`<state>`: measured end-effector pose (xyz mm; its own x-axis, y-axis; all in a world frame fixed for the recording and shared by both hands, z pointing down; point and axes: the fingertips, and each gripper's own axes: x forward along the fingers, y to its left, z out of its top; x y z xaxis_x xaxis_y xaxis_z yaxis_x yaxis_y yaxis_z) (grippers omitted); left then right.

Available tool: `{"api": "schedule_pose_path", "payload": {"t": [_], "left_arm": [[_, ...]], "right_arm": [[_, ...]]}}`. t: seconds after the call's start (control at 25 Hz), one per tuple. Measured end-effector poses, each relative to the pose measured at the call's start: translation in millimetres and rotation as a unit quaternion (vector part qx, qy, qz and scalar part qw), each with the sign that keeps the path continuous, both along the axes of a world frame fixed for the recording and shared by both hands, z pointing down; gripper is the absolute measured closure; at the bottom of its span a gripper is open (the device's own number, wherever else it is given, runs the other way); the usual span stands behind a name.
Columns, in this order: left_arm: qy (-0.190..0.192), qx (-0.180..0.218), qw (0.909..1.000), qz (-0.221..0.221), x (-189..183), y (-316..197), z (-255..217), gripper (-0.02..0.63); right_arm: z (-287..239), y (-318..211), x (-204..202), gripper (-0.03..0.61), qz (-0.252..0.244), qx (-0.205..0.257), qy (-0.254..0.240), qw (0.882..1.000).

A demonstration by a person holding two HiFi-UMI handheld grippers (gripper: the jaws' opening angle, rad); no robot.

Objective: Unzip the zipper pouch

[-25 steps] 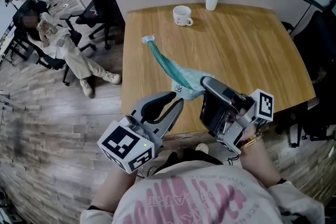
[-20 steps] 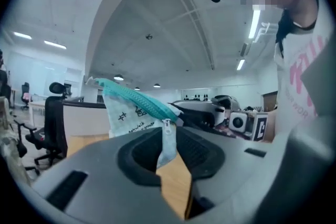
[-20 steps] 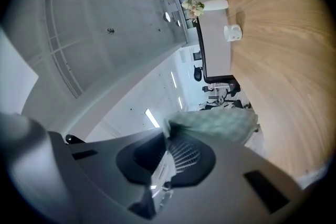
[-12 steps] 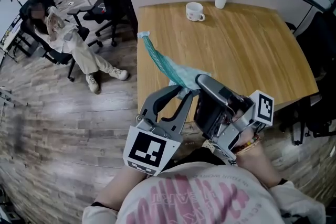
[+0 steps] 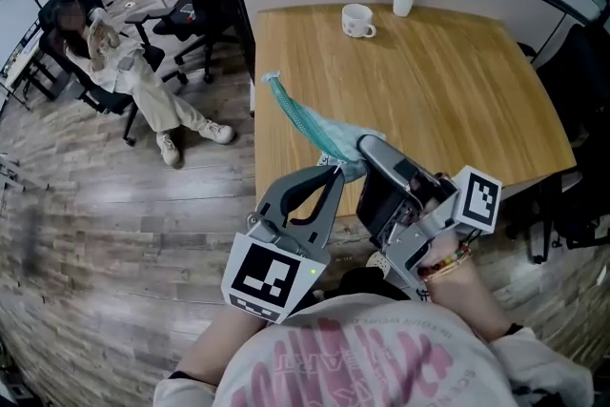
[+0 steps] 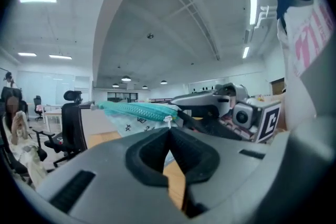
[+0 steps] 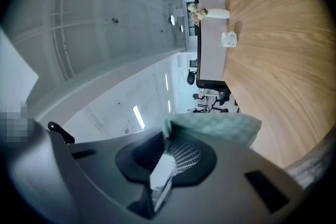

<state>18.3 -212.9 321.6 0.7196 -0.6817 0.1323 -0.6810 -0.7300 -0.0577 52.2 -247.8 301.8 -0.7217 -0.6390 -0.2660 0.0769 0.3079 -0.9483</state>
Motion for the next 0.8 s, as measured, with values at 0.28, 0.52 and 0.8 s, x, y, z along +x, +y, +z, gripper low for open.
{"api": "schedule_pose_path", "payload": {"t": [0.28, 0.52, 0.8], "left_arm": [[0.057, -0.042, 0.996, 0.055, 12, 17, -8, 0.612], [0.078, -0.049, 0.9936, 0.066, 16, 22, -13, 0.612], [0.101, -0.071, 0.9895, 0.075, 21, 35, -12, 0.612]], "right_arm": [[-3, 5, 6, 0.489, -0.001, 0.039, 0.037, 0.999], [-9, 19, -1, 0.437, -0.028, 0.077, 0.089, 0.993], [-5, 30, 4, 0.531, -0.032, 0.059, 0.104, 0.992]]}}
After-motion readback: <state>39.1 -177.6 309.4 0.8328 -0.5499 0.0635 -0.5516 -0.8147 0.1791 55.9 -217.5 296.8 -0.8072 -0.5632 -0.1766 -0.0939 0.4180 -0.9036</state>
